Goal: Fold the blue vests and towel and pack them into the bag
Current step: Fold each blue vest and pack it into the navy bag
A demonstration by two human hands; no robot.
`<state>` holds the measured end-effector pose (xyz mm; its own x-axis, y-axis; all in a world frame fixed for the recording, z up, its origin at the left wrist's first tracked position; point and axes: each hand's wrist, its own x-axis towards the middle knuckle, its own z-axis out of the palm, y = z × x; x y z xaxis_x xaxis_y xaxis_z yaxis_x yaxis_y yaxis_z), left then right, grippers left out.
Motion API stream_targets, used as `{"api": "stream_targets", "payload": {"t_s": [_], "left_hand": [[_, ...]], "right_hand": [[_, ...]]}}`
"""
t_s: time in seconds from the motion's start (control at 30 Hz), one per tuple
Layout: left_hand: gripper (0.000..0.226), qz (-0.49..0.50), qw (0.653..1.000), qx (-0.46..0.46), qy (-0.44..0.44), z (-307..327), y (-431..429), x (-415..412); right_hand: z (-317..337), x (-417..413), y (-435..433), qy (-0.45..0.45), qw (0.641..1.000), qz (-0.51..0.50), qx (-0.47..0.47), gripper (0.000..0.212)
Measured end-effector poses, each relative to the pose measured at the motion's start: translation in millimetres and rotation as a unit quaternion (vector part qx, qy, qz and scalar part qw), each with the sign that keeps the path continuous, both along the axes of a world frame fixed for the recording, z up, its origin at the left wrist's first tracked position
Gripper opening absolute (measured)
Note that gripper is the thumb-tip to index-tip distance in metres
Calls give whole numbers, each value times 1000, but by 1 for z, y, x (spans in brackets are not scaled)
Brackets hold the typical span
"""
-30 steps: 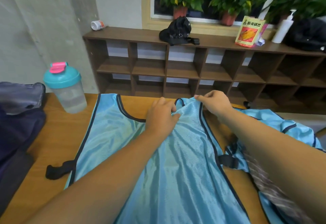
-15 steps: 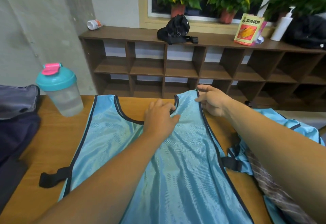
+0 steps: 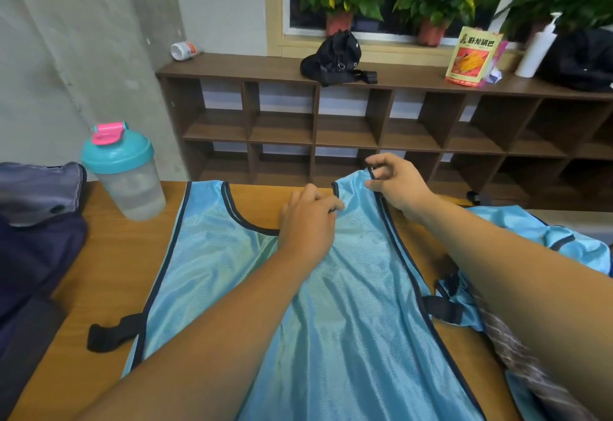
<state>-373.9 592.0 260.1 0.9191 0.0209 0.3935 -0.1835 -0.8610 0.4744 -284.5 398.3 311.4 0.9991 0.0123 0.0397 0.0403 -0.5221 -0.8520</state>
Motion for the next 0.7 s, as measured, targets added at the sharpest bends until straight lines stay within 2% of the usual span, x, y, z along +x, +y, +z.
{"api": "stream_targets", "payload": {"t_s": [0.03,0.13,0.17,0.33,0.4,0.53,0.7], "left_hand": [[23,-7,1000,13,5,0,0,0],[29,-11,998,52,29,0,-2,0],[32,-7,997,67,40,0,-3,0],[49,2,986,140,89,3,-4,-2],[51,3,984,149,95,4,-4,-2],[53,-4,983,151,100,4,-5,-3],[48,-10,988,131,82,3,-4,-4]], "right_hand": [[-1,-1,-1,-8,1000,6,-6,49],[-1,-5,-1,-33,987,11,-156,63],[1,-8,1,-27,984,6,-178,69],[8,-15,6,4,989,9,-144,87],[7,-19,4,10,985,36,-170,93],[3,-20,-1,-31,962,35,-269,89],[-3,-17,-5,-59,972,8,-229,69]]}}
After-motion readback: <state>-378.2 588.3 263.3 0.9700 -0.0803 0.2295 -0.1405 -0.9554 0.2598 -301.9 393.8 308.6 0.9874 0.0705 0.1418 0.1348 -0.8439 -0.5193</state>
